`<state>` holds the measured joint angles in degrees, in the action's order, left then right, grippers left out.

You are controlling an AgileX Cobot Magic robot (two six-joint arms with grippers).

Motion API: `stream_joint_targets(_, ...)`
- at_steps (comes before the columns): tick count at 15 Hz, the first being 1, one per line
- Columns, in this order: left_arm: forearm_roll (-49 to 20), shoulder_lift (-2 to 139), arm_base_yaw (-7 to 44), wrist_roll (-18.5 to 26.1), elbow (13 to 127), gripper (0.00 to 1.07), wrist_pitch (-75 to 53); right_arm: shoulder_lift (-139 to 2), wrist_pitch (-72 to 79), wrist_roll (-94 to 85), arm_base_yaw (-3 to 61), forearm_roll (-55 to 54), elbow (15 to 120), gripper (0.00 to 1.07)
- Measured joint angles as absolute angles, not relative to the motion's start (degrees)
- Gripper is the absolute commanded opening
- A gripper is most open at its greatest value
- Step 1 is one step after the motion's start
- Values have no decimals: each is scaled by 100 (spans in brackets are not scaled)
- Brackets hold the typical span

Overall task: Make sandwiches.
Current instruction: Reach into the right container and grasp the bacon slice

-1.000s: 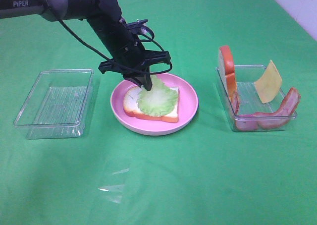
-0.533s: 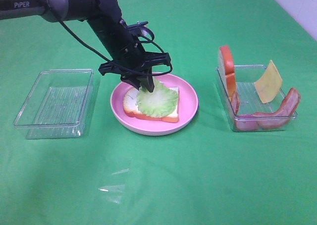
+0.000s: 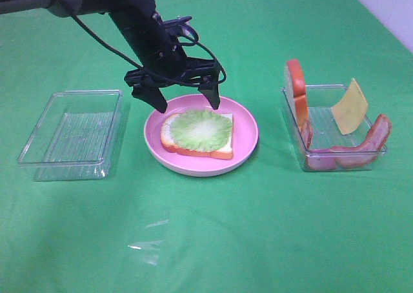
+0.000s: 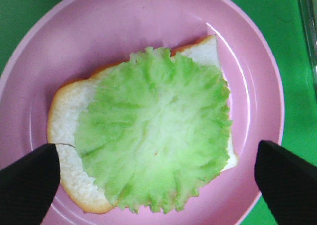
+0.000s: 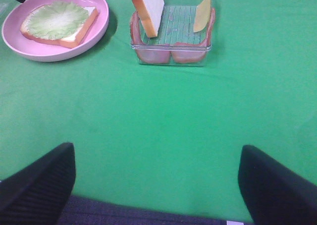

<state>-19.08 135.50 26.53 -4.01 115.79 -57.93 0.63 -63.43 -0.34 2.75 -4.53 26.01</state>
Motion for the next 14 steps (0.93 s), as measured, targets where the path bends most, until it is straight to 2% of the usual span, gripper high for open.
stream_joint_targets(1,-1868,13550,2653,-401,11769,102,-6005,63,-6343,-34,275,-453,2601,87)
stream_joint_targets(3,-1375,13510,2653,-424,12427,102,-6778,63,-6343,-34,275,-453,2601,87)
stream_joint_targets(5,-1003,13367,2653,-516,12748,102,-6910,63,-6343,-34,275,-458,2601,87)
stream_joint_targets(9,-705,12748,2647,-556,12783,102,-6950,63,-6343,-34,275,-458,2601,87)
stream_joint_targets(11,-590,12405,2647,-556,12674,102,-6950,63,-6343,-34,275,-458,2601,87)
stream_joint_targets(14,355,11127,2624,-556,11448,102,-6956,63,-6343,-34,275,-458,2601,87)
